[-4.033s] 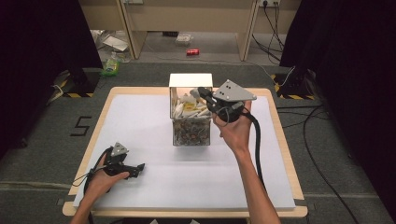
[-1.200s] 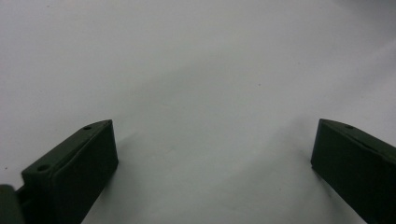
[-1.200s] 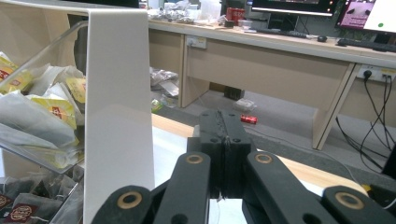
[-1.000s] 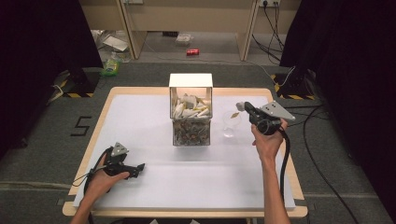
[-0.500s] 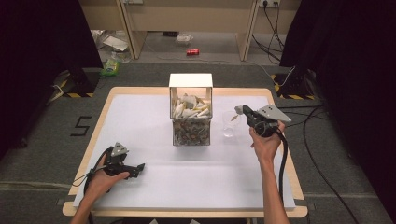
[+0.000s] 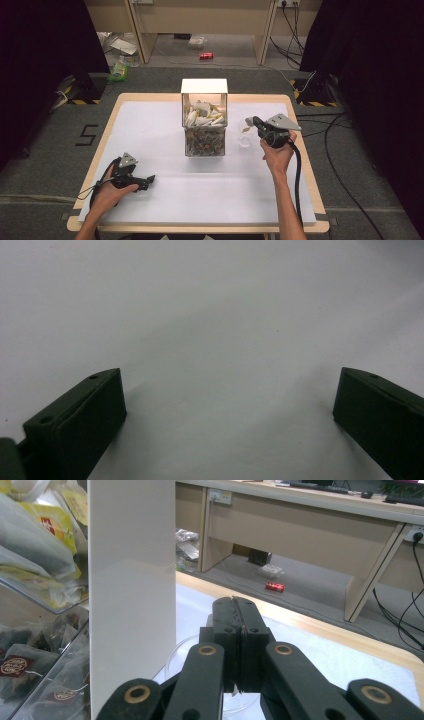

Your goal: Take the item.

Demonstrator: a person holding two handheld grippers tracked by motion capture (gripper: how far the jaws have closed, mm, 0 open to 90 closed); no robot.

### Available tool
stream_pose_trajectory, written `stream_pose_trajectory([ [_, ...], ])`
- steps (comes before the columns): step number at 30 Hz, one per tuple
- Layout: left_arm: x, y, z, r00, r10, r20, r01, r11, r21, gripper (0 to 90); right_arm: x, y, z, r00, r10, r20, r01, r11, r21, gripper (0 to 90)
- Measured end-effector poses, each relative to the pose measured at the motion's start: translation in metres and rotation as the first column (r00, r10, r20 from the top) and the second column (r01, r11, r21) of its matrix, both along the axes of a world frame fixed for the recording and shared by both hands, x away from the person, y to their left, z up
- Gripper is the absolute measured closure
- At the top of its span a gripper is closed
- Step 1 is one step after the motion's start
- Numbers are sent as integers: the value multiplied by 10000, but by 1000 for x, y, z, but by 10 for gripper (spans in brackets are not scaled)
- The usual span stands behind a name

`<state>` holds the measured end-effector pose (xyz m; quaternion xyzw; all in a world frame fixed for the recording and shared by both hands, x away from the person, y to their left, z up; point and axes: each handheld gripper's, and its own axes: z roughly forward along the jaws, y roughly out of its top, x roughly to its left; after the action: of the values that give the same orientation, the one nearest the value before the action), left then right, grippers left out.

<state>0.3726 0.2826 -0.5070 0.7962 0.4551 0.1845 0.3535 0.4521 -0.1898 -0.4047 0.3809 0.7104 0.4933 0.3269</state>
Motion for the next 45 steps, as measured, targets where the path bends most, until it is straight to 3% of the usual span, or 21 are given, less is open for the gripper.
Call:
stream_pose_trajectory([
  [31, 0, 0, 0, 10000, -1, 2, 1, 10000, 1, 0, 9, 8, -17, 9988, 66, -478, -75, 9998, -199, 865],
  [45, 0, 0, 0, 10000, 9, -3, -9, 10000, -6, 0, 9, 8, -17, 9989, 53, -466, -59, 9999, -131, 853],
])
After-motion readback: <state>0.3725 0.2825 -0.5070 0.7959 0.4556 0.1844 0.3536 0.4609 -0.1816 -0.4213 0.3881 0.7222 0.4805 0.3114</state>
